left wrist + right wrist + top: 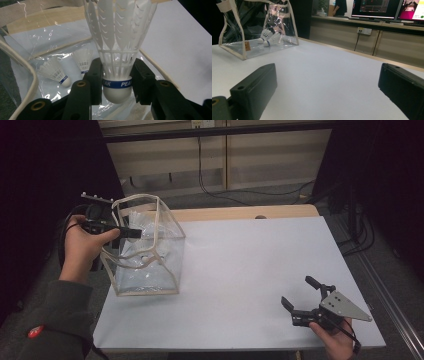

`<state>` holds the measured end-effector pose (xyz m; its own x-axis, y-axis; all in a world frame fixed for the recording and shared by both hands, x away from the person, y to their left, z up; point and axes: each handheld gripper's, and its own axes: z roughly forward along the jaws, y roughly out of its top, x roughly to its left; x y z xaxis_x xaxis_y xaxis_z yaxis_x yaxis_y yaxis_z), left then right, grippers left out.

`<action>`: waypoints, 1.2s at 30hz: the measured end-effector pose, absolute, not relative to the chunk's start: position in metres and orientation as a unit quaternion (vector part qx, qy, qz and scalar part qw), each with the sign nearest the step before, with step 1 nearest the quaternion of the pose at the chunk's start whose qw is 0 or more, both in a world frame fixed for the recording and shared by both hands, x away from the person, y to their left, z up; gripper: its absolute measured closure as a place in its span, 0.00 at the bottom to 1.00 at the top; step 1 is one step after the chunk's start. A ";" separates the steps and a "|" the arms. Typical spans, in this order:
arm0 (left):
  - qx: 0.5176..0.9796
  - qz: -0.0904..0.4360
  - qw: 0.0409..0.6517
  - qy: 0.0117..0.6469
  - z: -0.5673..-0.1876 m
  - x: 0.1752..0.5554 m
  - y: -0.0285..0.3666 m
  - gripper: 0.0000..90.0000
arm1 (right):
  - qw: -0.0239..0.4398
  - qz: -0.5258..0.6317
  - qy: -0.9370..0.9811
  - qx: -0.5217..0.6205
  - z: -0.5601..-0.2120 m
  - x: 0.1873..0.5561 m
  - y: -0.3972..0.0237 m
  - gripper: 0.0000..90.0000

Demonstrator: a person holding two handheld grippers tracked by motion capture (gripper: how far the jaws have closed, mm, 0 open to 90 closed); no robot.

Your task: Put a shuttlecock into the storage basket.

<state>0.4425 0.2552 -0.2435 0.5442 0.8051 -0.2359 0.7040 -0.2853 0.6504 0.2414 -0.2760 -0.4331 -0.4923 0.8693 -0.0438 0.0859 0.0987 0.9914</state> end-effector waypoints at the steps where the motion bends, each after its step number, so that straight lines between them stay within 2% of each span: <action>1: 0.799 0.070 0.366 0.472 -0.244 0.442 0.255 0.71 | 0.348 0.564 0.654 0.365 -0.433 0.241 -0.276 0.02; 36: 0.801 0.069 0.357 0.476 -0.260 0.443 0.257 0.71 | 0.347 0.566 0.653 0.364 -0.433 0.241 -0.276 0.02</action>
